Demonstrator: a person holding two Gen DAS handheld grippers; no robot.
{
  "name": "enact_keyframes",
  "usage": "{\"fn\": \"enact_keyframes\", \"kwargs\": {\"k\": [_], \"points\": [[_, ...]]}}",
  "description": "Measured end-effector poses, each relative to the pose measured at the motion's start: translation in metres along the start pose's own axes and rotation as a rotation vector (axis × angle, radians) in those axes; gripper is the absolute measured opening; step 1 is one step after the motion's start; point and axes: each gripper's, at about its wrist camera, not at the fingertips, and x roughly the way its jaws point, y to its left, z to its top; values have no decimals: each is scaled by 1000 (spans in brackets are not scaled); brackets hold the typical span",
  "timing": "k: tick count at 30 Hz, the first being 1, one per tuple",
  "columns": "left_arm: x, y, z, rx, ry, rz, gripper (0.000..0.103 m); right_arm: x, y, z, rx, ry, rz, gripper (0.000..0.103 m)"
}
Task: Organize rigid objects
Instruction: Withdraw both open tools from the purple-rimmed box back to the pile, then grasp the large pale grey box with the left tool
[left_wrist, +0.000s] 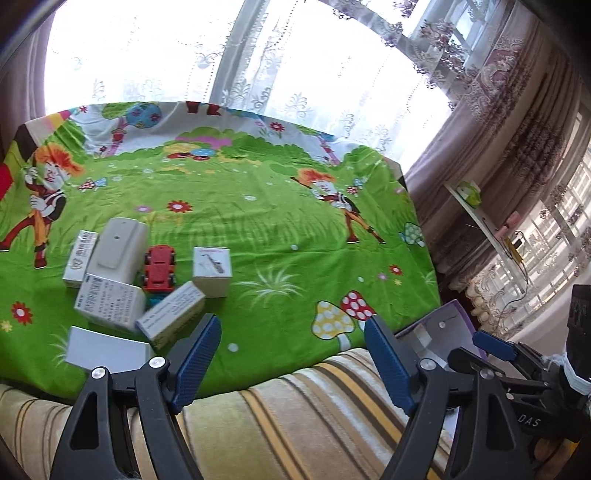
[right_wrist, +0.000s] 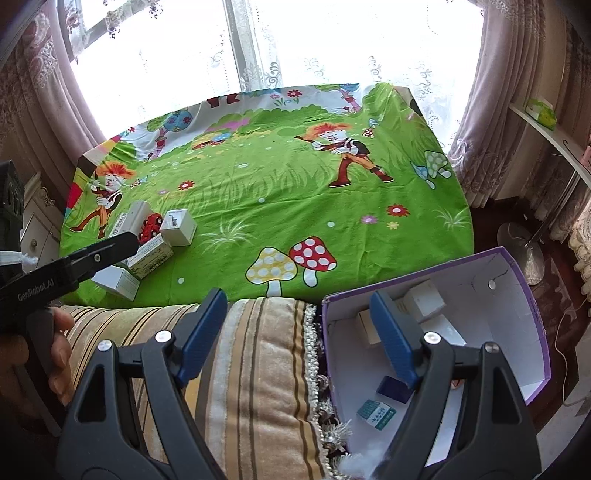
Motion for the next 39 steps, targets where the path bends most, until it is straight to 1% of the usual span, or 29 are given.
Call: {"fn": "enact_keyframes", "kwargs": {"k": [7,13,16,18,22,26,31,37,39], "points": [[-4,53,-4,-38,52,159,87,14,17,-3,-25,30,23,82],[-7,90,-7,-73,89,230,88,20,27,-2,-38,46,32,82],[-5,98,-8,-72,110,248,89,22,34,1,-52,47,36,82],[-3,102,-9,-66,127,266,92,25,40,4,-69,50,40,82],[4,105,-12,-64,162,275,99,26,55,13,-100,42,58,82],[10,108,-14,-57,188,288,100,28,74,25,-143,33,75,83],[20,111,-18,-39,228,301,100,37,100,39,-198,44,108,83],[30,113,-21,-31,265,291,100,50,129,54,-238,55,150,84],[33,115,-22,-33,271,291,100,58,136,58,-247,70,148,85]]}}
